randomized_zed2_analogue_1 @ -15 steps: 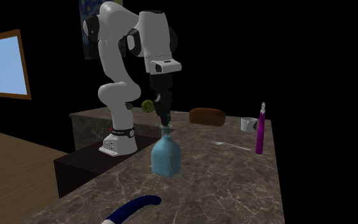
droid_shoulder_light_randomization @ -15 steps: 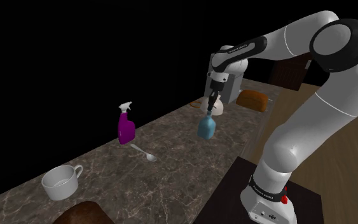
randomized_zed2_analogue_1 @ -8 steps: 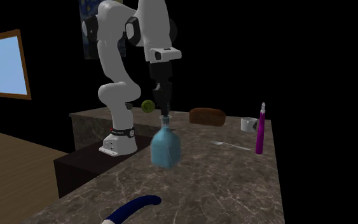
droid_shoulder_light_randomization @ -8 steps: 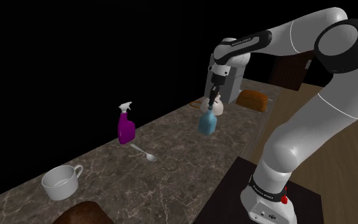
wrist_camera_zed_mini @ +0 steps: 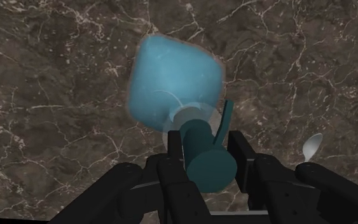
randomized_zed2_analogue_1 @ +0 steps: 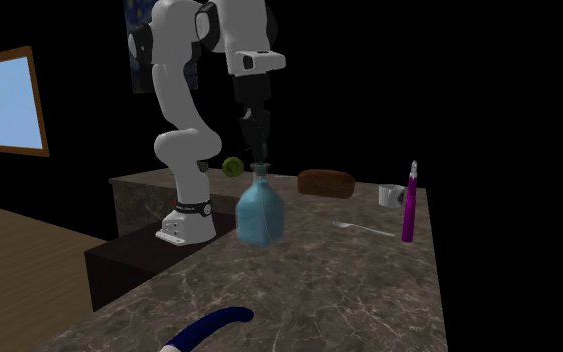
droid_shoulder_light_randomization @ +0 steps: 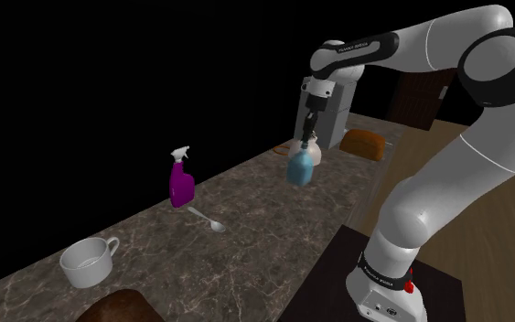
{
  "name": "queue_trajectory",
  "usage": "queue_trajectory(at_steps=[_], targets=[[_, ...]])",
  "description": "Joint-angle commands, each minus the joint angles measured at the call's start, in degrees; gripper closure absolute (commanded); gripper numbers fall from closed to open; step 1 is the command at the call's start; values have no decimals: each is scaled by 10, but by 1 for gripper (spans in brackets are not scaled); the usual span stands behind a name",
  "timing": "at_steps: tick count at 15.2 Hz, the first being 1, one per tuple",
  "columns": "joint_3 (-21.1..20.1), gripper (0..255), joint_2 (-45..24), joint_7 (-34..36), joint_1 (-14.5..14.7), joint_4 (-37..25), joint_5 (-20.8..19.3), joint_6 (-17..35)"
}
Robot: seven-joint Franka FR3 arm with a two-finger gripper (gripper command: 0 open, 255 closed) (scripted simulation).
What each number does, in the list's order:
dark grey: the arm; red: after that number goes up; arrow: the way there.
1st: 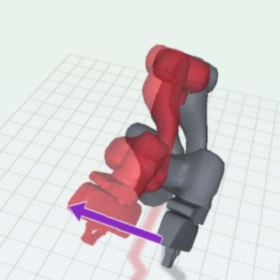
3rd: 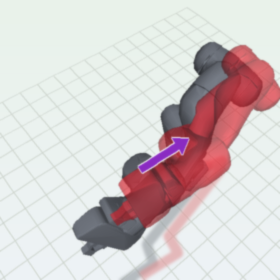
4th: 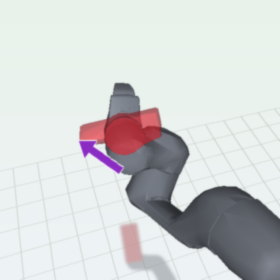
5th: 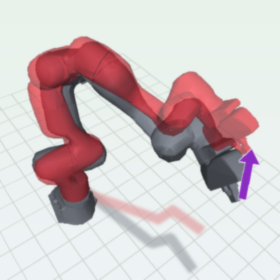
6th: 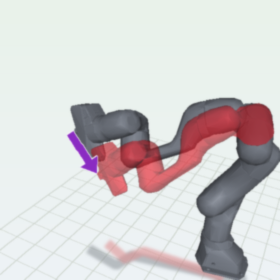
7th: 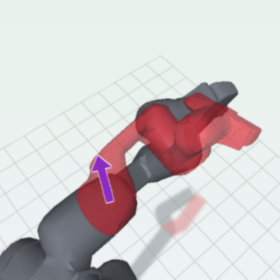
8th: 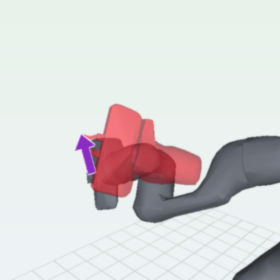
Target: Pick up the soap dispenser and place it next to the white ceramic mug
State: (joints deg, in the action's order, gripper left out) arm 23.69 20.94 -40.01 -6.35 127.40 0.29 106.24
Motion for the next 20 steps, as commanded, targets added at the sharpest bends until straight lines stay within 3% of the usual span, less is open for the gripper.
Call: queue_trajectory(at_steps=[1,20], targets=[[-2,255,2,2,0,-14,0,-16],[-10,255,-6,16,7,-168,6,-161]])
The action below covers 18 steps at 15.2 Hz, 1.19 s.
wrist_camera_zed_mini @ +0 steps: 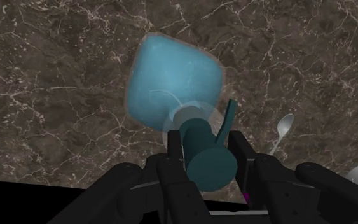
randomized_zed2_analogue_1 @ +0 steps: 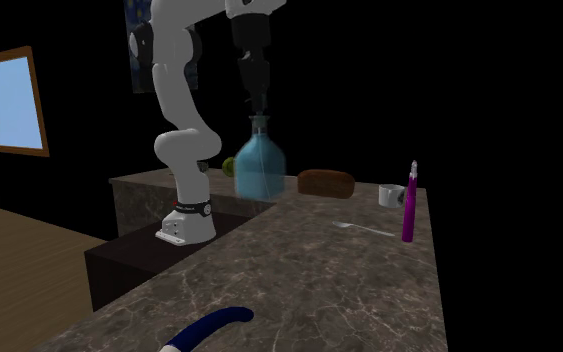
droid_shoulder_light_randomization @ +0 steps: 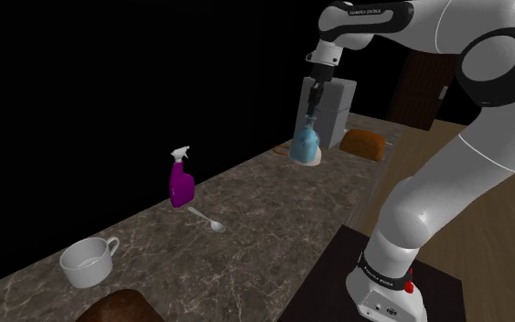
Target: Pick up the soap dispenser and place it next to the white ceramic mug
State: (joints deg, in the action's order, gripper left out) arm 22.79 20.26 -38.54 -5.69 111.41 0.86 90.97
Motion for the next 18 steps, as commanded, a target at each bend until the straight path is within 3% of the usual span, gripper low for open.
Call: queue_trajectory(at_steps=[1,18], targets=[[-1,255,-1,2,1,-17,1,-16],[7,255,-55,2,8,-203,20,-151]])
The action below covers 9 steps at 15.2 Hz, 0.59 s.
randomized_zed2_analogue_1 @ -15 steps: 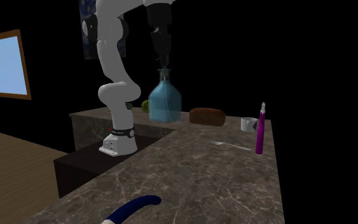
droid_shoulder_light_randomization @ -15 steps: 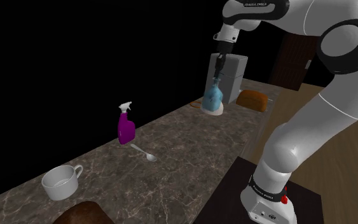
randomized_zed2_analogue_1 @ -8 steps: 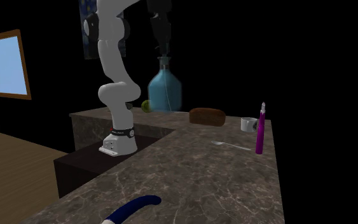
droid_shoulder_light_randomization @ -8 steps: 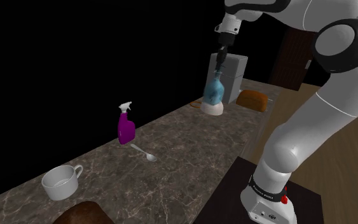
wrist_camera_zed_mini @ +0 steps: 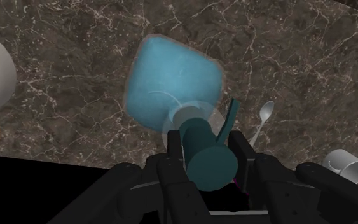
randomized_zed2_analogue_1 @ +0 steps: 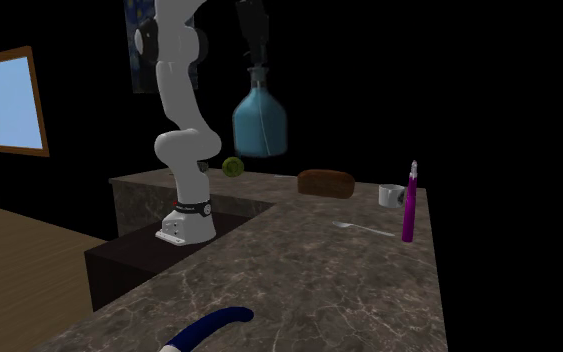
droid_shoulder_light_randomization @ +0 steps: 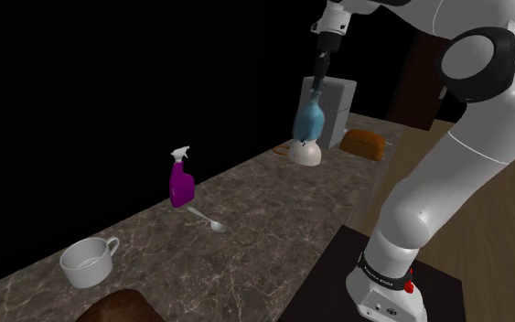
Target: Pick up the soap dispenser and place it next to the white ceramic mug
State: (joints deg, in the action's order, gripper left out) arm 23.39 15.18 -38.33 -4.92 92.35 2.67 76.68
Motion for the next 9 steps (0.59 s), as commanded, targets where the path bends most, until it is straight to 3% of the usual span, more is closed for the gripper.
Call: queue_trajectory(at_steps=[1,9], targets=[[2,255,-9,0,1,-25,3,-17],[-78,255,54,108,28,73,7,31]])
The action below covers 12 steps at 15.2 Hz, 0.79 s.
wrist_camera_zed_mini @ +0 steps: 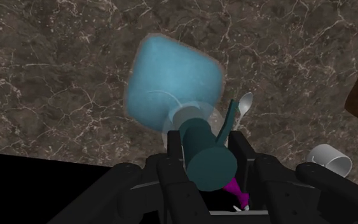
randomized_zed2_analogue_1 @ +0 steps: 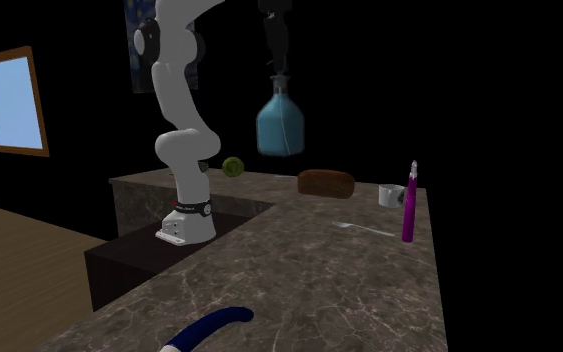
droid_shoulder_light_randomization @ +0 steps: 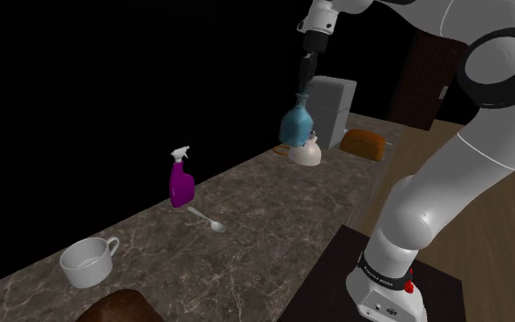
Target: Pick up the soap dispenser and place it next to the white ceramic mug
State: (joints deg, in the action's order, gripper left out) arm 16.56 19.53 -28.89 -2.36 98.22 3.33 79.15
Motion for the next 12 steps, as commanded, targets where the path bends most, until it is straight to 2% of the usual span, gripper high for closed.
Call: queue_trajectory(at_steps=[1,12], targets=[[-21,255,16,28,7,26,3,13],[-134,255,37,177,51,107,38,89]])
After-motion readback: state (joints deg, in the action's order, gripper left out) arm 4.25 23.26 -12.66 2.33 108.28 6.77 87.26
